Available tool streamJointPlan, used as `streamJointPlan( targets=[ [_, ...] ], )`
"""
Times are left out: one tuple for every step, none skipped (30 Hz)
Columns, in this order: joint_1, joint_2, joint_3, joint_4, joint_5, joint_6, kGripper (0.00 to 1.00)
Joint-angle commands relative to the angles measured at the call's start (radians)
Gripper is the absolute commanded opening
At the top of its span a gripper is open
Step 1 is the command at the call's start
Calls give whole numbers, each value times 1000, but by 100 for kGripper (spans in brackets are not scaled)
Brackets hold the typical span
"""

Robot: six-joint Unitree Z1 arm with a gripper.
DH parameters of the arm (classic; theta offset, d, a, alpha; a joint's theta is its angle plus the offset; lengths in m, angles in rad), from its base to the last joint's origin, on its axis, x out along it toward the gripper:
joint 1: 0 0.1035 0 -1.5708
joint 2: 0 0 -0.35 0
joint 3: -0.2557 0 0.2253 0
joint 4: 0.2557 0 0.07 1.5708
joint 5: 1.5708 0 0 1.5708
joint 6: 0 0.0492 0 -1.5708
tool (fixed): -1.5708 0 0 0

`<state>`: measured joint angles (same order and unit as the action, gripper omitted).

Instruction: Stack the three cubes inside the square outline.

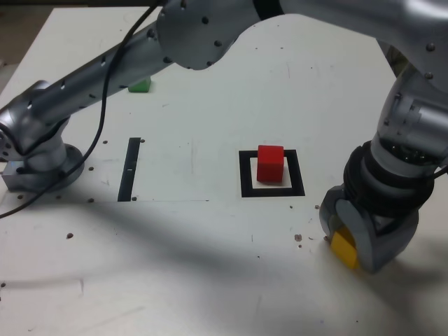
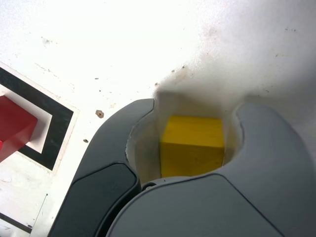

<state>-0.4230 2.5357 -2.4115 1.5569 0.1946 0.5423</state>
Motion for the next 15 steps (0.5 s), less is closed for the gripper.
streamJointPlan(
  targets=[
    [-2, 1, -6, 9, -1, -3, 32],
    [-2, -1, -7, 11, -1, -5, 32],
    [-2, -4, -7, 12, -1, -7, 32],
    [-2, -7, -8, 14, -1, -9, 32],
    [-2, -12, -8, 17, -1, -12, 32],
    [-2, -17, -8, 20, -1, -14, 32],
    [-2, -24, -7, 24, 1, -17, 32],
    [-2, -33, -6, 28, 2, -20, 32],
    [-2, -42, -4, 32, 3, -24, 32],
    [-2, -52, -1, 37, 5, -29, 32],
    [-1, -63, 2, 41, 6, -36, 32],
    [1, -75, 7, 45, 8, -44, 32],
    [2, -86, 12, 49, 8, -54, 32],
    [5, -97, 17, 52, 9, -65, 32],
    [7, -109, 24, 56, 9, -76, 32]
  ],
)
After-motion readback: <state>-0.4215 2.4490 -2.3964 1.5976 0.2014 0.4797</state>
